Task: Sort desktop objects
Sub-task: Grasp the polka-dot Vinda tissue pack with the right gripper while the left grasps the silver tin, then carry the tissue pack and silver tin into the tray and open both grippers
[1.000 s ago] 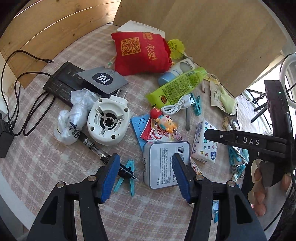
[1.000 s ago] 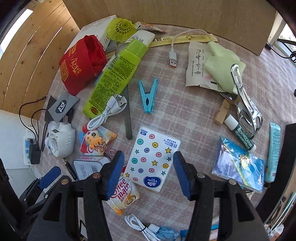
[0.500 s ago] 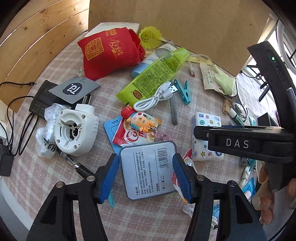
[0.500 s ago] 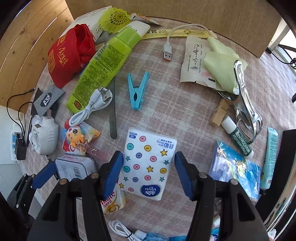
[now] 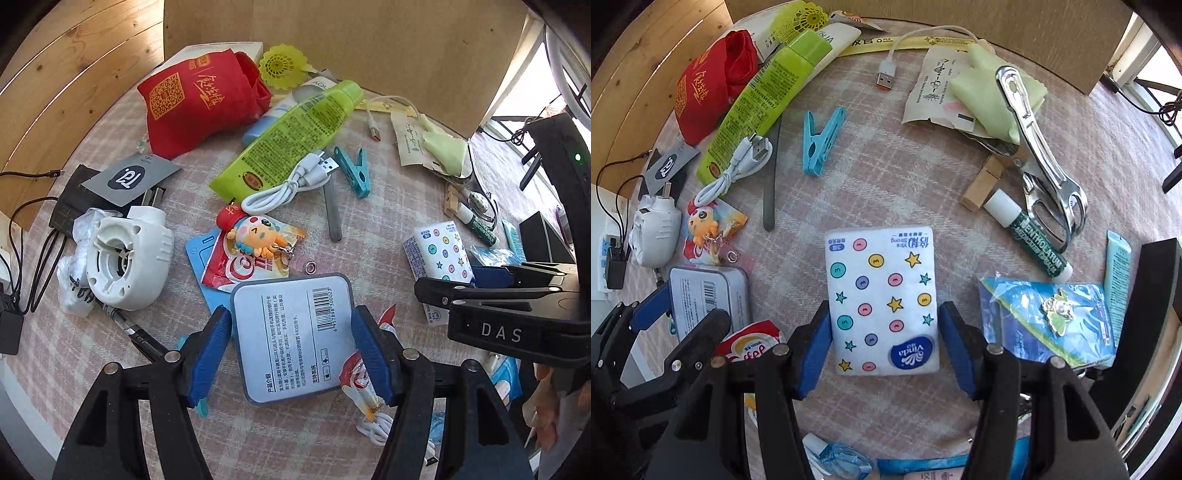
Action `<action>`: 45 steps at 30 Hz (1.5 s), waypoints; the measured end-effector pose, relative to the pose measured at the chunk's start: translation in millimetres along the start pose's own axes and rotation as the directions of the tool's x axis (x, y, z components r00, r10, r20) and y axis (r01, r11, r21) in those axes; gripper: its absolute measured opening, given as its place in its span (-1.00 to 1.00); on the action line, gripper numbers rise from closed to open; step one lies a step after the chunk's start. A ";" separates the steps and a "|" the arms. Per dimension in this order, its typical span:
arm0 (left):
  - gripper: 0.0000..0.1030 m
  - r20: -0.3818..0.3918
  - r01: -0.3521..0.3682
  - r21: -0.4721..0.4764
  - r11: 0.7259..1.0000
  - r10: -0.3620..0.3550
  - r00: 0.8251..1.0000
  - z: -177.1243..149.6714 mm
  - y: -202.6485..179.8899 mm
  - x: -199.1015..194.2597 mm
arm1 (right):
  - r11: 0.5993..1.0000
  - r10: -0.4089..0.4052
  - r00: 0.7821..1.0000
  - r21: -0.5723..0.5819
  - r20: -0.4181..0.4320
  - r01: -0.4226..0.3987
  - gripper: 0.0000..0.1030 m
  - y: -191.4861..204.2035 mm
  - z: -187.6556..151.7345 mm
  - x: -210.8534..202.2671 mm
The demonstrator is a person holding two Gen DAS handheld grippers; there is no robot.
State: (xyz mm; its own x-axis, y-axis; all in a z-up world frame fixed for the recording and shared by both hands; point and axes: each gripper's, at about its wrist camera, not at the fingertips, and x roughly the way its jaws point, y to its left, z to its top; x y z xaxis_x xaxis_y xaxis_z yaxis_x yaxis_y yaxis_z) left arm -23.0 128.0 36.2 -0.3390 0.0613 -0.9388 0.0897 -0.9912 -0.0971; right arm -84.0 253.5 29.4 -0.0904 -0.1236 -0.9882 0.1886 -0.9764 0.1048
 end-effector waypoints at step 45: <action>0.35 0.091 0.091 0.168 0.982 -0.108 0.990 9.6 -58.3 -68.3 | 0.987 0.130 0.967 0.061 0.220 -0.146 0.00 -76.6 -49.9 -87.8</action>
State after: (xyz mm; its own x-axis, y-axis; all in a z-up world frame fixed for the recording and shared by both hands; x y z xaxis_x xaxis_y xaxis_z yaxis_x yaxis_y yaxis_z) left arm -14.1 180.5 109.1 -0.4306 0.1569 -0.8888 -0.1001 -0.9870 -0.1258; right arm -41.8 348.0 102.5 -0.2780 -0.2851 -0.9173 0.1398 -0.9568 0.2550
